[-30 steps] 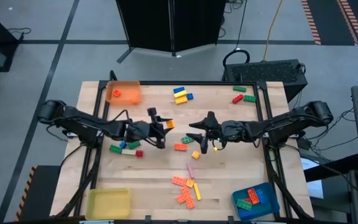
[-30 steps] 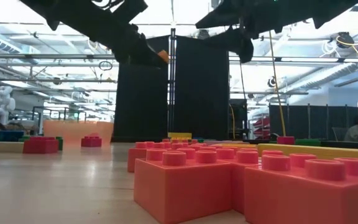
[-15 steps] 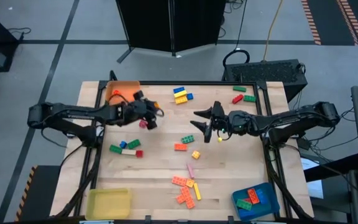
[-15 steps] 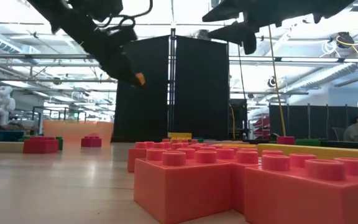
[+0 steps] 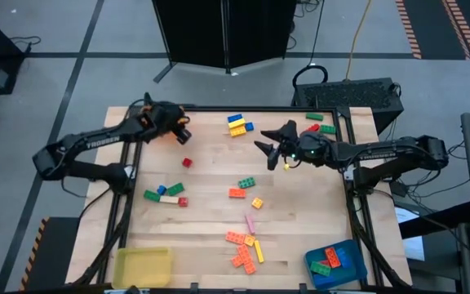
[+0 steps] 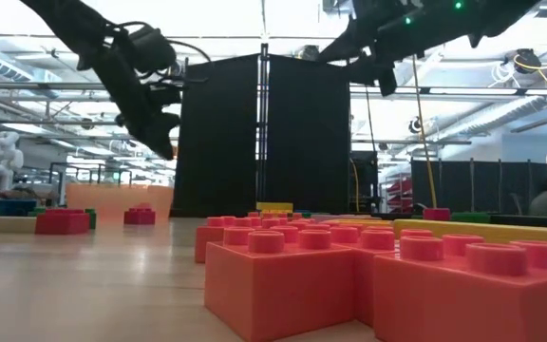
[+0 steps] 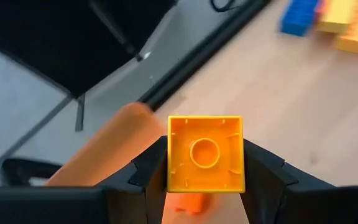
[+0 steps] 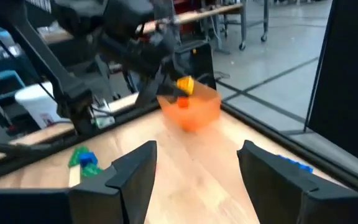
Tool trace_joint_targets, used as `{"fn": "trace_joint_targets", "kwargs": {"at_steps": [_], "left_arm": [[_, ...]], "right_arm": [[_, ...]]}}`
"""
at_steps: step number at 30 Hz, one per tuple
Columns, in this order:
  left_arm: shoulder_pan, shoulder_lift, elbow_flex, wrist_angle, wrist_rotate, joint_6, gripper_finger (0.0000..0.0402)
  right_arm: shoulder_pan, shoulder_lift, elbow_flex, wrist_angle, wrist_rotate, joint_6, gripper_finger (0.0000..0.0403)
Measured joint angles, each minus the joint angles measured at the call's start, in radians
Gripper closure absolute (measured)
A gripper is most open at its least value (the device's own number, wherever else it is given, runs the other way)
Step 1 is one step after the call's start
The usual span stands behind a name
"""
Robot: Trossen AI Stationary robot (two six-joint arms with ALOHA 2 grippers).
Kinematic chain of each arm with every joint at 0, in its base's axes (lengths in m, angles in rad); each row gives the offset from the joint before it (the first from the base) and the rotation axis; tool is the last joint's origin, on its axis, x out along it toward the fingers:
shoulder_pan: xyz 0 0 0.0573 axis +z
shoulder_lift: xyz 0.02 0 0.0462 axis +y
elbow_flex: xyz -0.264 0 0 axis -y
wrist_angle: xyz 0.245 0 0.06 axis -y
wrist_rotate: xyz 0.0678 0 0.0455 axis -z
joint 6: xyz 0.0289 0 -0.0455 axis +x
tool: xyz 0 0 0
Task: Sort blocks by size
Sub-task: Put the yellow 4 stud game piece into the orange bin
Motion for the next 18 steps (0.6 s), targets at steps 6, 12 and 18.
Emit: {"fn": "trace_joint_targets", "kwargs": {"at_steps": [6,12,18], "left_arm": [[0.133,0.000,0.000,-0.021,0.064,-0.005,0.0240],[0.210,0.000,0.000,-0.102,0.089,-0.028,0.0240],[0.230,0.000,0.000,-0.126,0.103,-0.019,0.0240]], "right_arm": [[0.000,0.001,0.000,-0.007,0.000,-0.001,0.0181],[0.000,0.001,0.000,-0.005,0.000,0.002,0.0181],[0.000,0.001,0.000,-0.003,0.000,0.007,0.0181]]}}
